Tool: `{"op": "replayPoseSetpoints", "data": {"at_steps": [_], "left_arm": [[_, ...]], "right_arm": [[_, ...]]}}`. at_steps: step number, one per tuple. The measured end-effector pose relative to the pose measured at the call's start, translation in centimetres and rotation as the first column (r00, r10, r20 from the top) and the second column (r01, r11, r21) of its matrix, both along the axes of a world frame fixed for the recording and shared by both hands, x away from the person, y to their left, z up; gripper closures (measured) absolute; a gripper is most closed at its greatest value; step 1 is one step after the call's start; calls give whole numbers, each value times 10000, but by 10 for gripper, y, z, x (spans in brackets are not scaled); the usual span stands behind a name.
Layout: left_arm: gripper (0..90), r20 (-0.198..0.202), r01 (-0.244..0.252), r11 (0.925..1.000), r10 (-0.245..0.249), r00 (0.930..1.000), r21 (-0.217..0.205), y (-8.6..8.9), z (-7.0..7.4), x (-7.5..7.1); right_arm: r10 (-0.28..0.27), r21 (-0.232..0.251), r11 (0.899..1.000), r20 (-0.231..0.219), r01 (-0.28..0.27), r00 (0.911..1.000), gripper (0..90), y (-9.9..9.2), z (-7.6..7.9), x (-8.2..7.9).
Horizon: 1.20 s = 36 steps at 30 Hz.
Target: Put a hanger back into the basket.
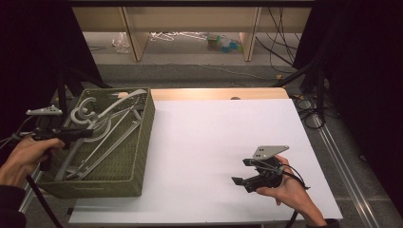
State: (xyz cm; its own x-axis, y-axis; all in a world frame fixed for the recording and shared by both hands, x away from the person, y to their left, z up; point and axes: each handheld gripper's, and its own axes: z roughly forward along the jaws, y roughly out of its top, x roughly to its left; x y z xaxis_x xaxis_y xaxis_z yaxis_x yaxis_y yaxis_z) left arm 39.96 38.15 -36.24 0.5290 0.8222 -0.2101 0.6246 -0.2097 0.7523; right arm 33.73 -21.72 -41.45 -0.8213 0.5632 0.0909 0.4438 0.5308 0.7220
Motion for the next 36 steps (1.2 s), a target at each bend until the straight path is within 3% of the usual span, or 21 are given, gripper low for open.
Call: {"op": "replayPoseSetpoints", "data": {"at_steps": [3,4,11,13,15,17,18,20,24,27,29,30,31,32,34,36], "left_arm": [[793,-194,81,9998,-78,9998,188,0,-5,3],[793,-306,-67,10000,65,9995,-46,-1,-9,5],[788,-800,-434,9979,394,9960,-482,3,-28,11],[783,-923,-750,9958,699,9933,-534,3,-34,14],[774,-1084,-880,9956,839,9906,-329,6,-38,16],[766,-1061,-1427,9894,1390,9846,-279,10,-41,17],[764,-1077,-1511,9885,1502,9828,-7,13,-41,17],[763,-1007,-1940,9809,1945,9757,143,14,-43,18],[738,-887,-1856,9753,1967,9764,1198,16,-44,19],[716,-514,-2247,9636,2341,9708,1446,11,-45,18],[696,-332,-2676,9510,2757,9607,1551,12,-46,18],[689,-386,-2765,9486,2854,9576,1539,13,-45,18],[693,-429,-2567,9518,2672,9627,1679,15,-44,17],[693,-383,-2607,9514,2702,9620,1642,13,-45,16],[680,-376,-2435,9480,2562,9659,2050,13,-43,14],[637,-122,-2681,9451,2751,9613,1869,10,-41,11]], "right_arm": [[-43,-34,10000,-27,43,10000,240,0,0,0],[-23,-27,10000,-24,23,10000,241,0,0,0],[-78,71,9999,171,77,9998,240,2,-3,0],[3,-70,10000,-5,-3,10000,240,1,-1,-1],[27,-82,10000,-35,-27,10000,240,1,-1,-1],[35,-72,10000,-79,-35,10000,241,2,-2,-1],[78,-65,9999,-24,-78,10000,241,2,-2,0],[71,-68,10000,-81,-72,9999,240,2,-2,0],[7,-35,10000,18,-7,10000,238,2,-3,0],[10,-67,10000,-86,-11,10000,239,2,-2,0],[38,-74,10000,-38,-38,10000,238,1,-3,1],[-13,-89,10000,-77,13,10000,237,1,-3,0],[-26,-84,10000,-68,26,10000,236,1,-4,0],[-39,-62,10000,-73,38,10000,236,1,-4,1],[-73,-46,10000,-50,73,10000,236,1,-4,1],[-84,-44,10000,-45,83,10000,235,1,-4,1]]}}
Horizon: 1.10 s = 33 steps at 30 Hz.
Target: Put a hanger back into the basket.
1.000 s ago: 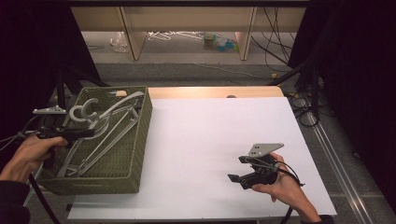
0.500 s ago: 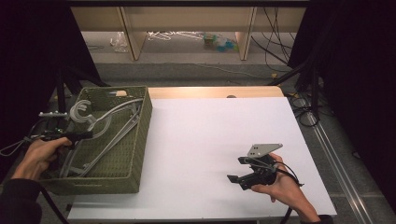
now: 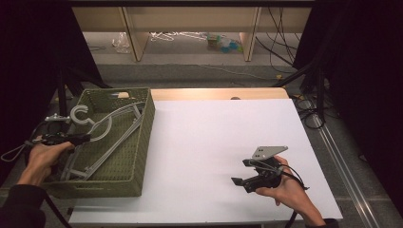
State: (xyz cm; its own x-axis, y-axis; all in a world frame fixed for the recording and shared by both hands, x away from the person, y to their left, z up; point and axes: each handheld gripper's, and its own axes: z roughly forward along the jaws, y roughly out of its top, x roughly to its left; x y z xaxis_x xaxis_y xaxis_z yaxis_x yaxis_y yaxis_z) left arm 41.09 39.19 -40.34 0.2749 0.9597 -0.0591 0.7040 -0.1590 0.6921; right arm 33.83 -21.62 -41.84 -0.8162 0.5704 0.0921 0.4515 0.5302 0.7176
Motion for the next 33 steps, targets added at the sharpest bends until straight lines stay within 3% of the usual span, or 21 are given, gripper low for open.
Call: {"op": "replayPoseSetpoints", "data": {"at_steps": [1,2,3,5,6,8,9,11,13,17,18,21,22,23,28,33], "left_arm": [[617,-33,158,9998,-158,9999,115,1,3,-1],[608,268,-1,10000,3,9996,-66,-1,5,-4],[592,327,140,9998,-143,9994,103,-1,9,-7],[541,659,-55,10000,52,9978,41,-5,15,-13],[501,939,-300,9991,327,9950,-304,-8,17,-15],[470,1392,-278,9969,379,9895,-741,-10,25,-26],[447,1577,-236,9971,349,9869,-730,-11,29,-31],[416,1924,-181,9935,396,9805,-1121,-15,36,-40],[382,2210,-18,9871,375,9746,-1598,-22,42,-51],[347,2773,572,9801,-22,9608,-1903,-45,46,-69],[336,2820,675,9788,-105,9593,-1933,-48,46,-71],[300,3151,1283,9647,-509,9477,-2300,-68,42,-78],[286,3037,1417,9618,-660,9505,-2343,-74,41,-80],[279,3081,1555,9573,-757,9483,-2437,-80,39,-81],[250,3334,2123,9508,-1294,9339,-2256,-103,37,-86],[239,3510,2659,9350,-1736,9201,-2346,-124,38,-94]], "right_arm": [[34,3,10000,-8,-34,10000,236,0,0,0],[5,7,10000,27,-5,10000,236,0,0,-1],[25,23,10000,2,-25,10000,236,0,1,-1],[13,67,10000,77,-13,10000,236,1,1,-1],[-14,78,10000,101,13,9999,236,1,1,-1],[-49,55,10000,94,49,9999,245,0,1,-1],[-120,87,9999,101,119,9999,243,0,1,0],[-238,124,9996,153,236,9996,241,0,-1,0],[-344,216,9992,208,340,9992,239,-1,-1,1],[-512,411,9979,367,497,9980,239,-1,1,0],[-627,467,9971,421,607,9971,239,-1,1,0],[-719,621,9957,556,684,9959,236,-2,2,0],[-792,645,9951,551,756,9953,236,-2,2,0],[-838,660,9946,557,801,9949,236,-2,2,0],[-969,682,9933,582,929,9936,229,-3,0,0],[-967,724,9931,583,923,9936,229,-2,0,0]]}}
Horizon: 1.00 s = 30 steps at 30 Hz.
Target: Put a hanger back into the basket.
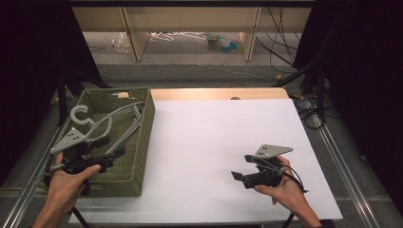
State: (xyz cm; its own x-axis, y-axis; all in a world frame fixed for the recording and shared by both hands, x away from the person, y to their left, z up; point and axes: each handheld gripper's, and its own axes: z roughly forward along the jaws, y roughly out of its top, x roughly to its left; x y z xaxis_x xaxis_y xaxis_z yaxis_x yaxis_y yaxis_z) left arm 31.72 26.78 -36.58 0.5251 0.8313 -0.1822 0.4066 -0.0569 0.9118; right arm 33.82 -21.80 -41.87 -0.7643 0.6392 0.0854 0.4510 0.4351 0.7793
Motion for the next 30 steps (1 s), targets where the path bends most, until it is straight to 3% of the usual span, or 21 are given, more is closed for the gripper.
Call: {"op": "replayPoseSetpoints", "data": {"at_steps": [8,11,18,20,27,30], "left_arm": [[215,-27,1211,9922,-1211,9926,302,-46,-6,-16],[188,60,1762,9831,-1767,9842,497,-61,-6,-21],[191,74,1957,9798,-1961,9806,406,-86,-17,-32],[193,4,2226,9740,-2228,9749,413,-91,-22,-34],[193,-118,2239,9737,-2236,9746,420,-102,-42,-37],[189,-27,2102,9770,-2103,9776,355,-105,-49,-38]], "right_arm": [[52,100,9999,-5,-52,10000,229,3,-1,-1],[24,158,9999,23,-24,10000,228,3,-1,-2],[-16,263,9997,66,15,10000,224,3,-5,-3],[19,252,9997,95,-22,10000,224,4,-5,-4],[180,270,9995,126,-183,9998,221,7,-5,-6],[173,271,9995,146,-176,9997,220,7,-6,-8]]}}
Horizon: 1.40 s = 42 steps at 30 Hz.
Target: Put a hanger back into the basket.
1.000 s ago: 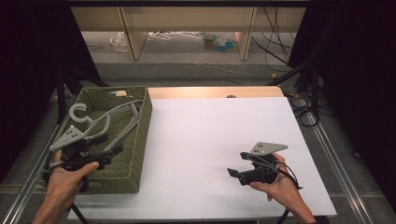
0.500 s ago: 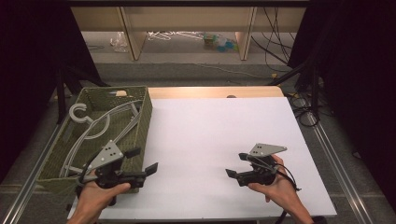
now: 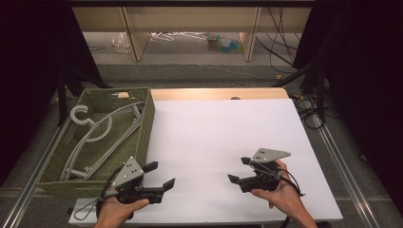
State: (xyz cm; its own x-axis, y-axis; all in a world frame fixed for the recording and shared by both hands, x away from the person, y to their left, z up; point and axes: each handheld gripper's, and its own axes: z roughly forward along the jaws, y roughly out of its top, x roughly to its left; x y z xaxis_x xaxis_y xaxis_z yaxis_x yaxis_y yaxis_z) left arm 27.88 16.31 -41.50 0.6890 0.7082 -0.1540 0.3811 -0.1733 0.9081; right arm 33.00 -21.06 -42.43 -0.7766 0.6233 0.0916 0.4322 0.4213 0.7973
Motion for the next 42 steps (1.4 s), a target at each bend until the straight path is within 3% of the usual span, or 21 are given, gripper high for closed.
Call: {"op": "replayPoseSetpoints", "data": {"at_steps": [3,4,10,22,28,34,37,42], "left_arm": [[193,19,-63,10000,63,10000,-32,-6,-5,-3],[192,160,143,9992,-149,9998,383,-10,-7,-6],[185,275,278,9990,-287,9992,338,-11,-13,-7],[181,311,-44,9998,38,9995,179,-3,-12,-8],[179,347,88,9998,-95,9994,204,-2,-13,-8],[178,320,61,9999,-65,9995,134,3,-13,-8],[177,480,86,9999,-91,9988,112,9,-13,-9],[177,548,211,9997,-217,9983,122,7,-13,-9]], "right_arm": [[21,23,10000,16,-22,10000,219,0,-1,-2],[21,28,10000,41,-21,10000,219,0,-1,-3],[-65,95,9999,150,64,9999,215,1,0,-11],[-397,634,9973,315,377,9987,199,-3,-4,-33],[-434,671,9969,218,419,9988,189,-6,-7,-41],[-658,706,9955,435,626,9969,177,-13,-9,-50],[-717,769,9947,339,689,9968,173,-18,-10,-55],[-706,721,9952,607,662,9957,172,-18,-10,-55]]}}
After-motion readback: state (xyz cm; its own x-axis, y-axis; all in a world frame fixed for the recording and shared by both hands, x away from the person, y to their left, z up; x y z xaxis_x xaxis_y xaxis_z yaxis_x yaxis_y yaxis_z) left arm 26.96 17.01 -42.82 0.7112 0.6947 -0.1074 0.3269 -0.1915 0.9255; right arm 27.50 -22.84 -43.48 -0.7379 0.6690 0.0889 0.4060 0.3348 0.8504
